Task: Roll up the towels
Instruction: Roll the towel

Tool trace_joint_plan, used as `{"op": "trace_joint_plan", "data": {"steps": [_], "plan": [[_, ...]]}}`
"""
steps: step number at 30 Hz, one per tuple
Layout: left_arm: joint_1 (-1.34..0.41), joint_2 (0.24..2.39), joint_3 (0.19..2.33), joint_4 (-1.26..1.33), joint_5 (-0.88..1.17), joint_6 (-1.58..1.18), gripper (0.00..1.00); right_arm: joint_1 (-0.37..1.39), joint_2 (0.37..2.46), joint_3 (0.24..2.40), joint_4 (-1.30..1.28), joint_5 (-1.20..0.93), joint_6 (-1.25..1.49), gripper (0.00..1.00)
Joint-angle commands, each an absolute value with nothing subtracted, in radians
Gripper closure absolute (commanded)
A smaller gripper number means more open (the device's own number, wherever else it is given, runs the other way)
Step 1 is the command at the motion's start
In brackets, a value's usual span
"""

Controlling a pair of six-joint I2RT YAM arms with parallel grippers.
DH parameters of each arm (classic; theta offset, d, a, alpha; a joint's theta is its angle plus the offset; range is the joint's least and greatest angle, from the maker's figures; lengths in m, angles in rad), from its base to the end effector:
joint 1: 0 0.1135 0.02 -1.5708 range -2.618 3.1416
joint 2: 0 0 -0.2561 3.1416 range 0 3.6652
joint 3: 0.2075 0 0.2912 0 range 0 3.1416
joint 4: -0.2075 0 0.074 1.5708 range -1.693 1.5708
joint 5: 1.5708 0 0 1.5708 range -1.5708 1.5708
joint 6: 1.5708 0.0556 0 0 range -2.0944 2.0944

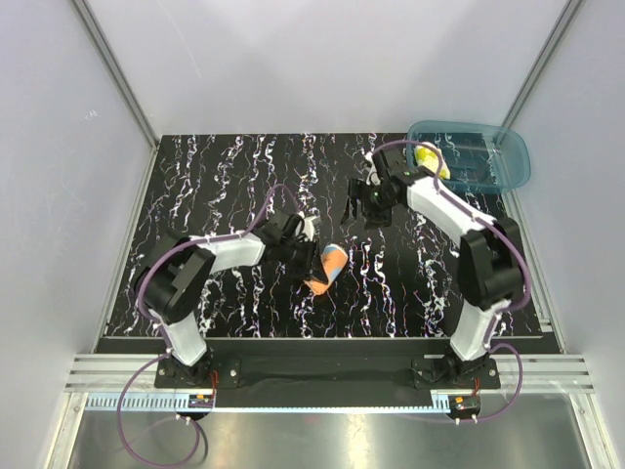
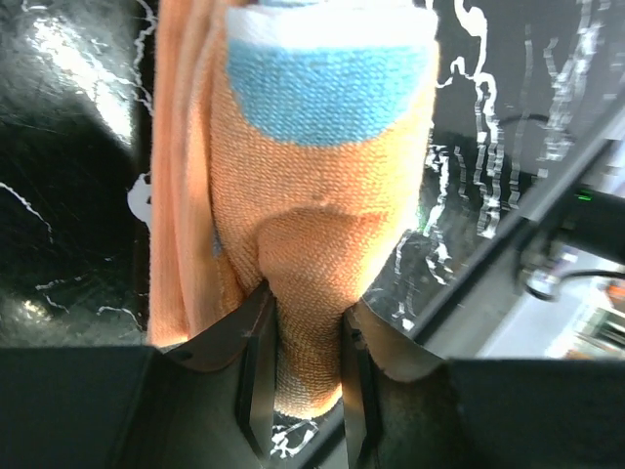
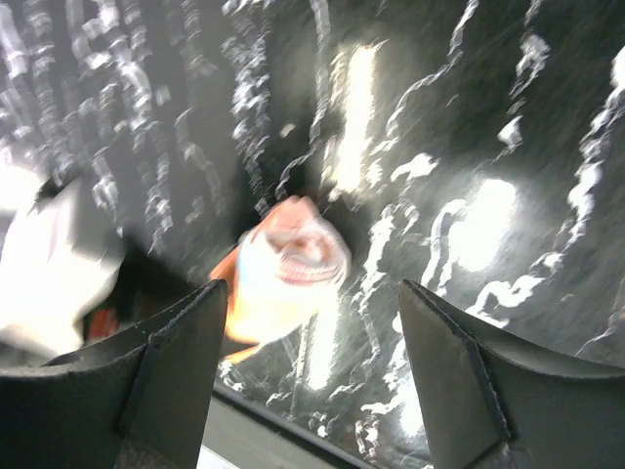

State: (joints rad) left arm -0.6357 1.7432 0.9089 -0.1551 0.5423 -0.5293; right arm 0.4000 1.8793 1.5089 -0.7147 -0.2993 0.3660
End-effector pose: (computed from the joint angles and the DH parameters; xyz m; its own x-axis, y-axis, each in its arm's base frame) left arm 0.2779 -0.2407 0.0934 -0.9524 0.1653 -0.2563 0.2963 0.7002 -0.6496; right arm 0.4030 0.1882 0.1979 -0.9391 -0.0258 -0.3426 -0.1743 0.8950 0.4105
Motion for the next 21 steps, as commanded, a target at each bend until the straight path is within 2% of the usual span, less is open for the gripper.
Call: {"op": "trace_joint_plan", "data": {"steps": [1,8,14,21], "plan": [[-0.582,1.836,0.902,-0.284,0.636,-0.548,0.87,0.400,1.735,1.352,-0.548,-0.443,0.445,0.22],[-0.474,1.896,0.910,-0.273,0.742,-0.601,0.87,0.419,1.589,0.988,-0.261,-0.591,0.575,0.22],[-0.388,1.956,0.887,-0.201,0.813,-0.658,0.87,0.468,1.604,0.862,-0.075,-0.588,0.672,0.22],[-0.361,1.983,0.879,-0.173,0.842,-0.690,0.87,0.517,1.715,0.842,0.162,-0.606,0.793,0.22]]}}
